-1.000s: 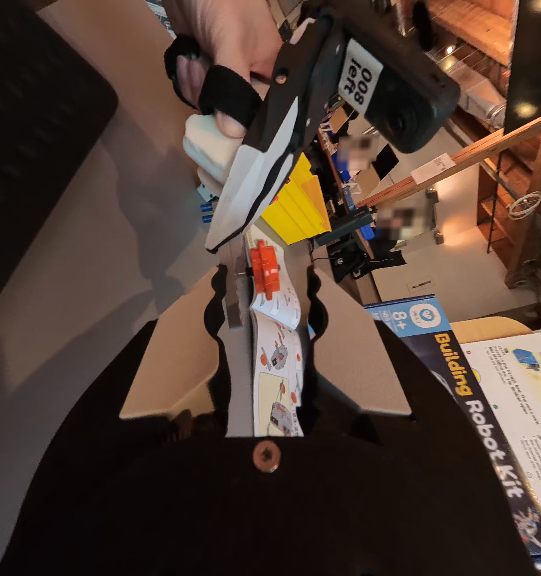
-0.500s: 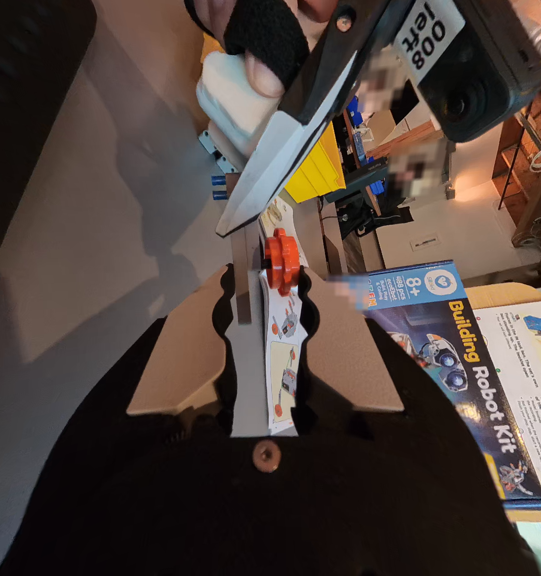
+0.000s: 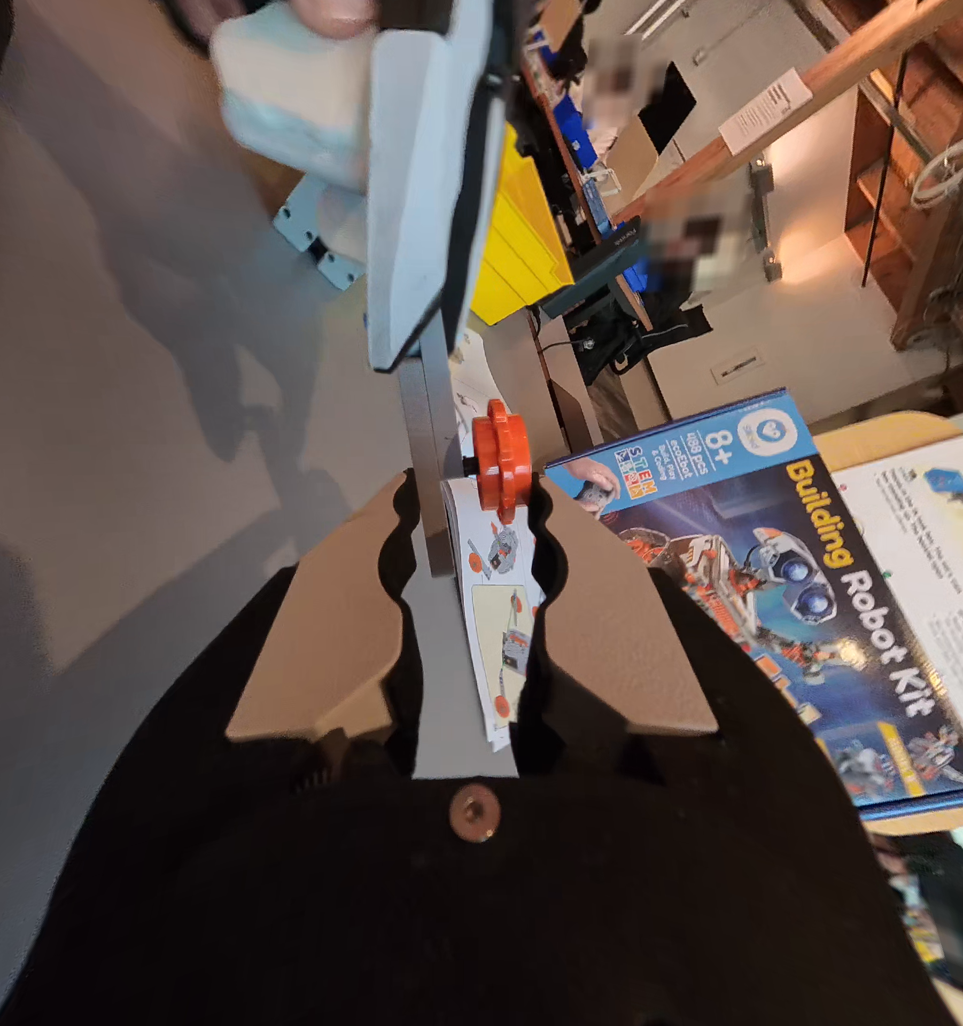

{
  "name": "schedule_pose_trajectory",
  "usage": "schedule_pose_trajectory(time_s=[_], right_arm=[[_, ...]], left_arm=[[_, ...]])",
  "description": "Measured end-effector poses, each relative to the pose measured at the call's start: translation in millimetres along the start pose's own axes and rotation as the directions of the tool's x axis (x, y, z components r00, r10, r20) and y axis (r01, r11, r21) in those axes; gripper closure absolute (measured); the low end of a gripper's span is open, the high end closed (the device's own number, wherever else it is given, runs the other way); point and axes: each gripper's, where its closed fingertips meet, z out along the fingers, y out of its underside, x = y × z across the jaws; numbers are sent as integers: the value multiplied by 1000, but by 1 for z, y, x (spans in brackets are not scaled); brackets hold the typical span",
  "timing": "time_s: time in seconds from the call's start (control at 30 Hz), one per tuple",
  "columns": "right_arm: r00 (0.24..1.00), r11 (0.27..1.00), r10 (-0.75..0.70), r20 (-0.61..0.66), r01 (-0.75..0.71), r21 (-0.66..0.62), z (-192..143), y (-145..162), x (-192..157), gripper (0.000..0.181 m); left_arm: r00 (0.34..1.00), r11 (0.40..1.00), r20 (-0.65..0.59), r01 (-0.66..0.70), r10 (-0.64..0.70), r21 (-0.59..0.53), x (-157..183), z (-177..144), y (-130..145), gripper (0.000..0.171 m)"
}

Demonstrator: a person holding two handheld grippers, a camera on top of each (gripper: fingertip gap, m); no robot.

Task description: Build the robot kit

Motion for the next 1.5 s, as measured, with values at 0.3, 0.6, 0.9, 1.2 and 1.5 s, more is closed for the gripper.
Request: schedule_pose_trajectory(time_s=[0.3, 0.6, 0.9, 1.2, 1.5], right_arm=[[896, 895, 443, -10, -442, 54, 1, -3, 22, 144], [896, 895, 445, -6, -444, 32, 5, 2, 14, 144], [619, 669, 629, 470, -739, 78, -17, -11, -3, 144], [447, 480, 635, 631, -868, 132, -34, -25, 14, 175], [420, 568, 527, 739, -821, 61, -44, -35, -12, 176]], left_arm=[[975, 836, 14, 183, -223, 518, -14, -5, -29, 135], [978, 826, -28, 191, -208, 530, -19, 8, -37, 166], [987, 931, -65, 158, -145, 328, -8, 1, -14, 167], [997, 977, -60, 61, -49, 206, 7, -2, 0, 166], [989, 992, -145, -11, 29, 122, 28, 1, 5, 166]])
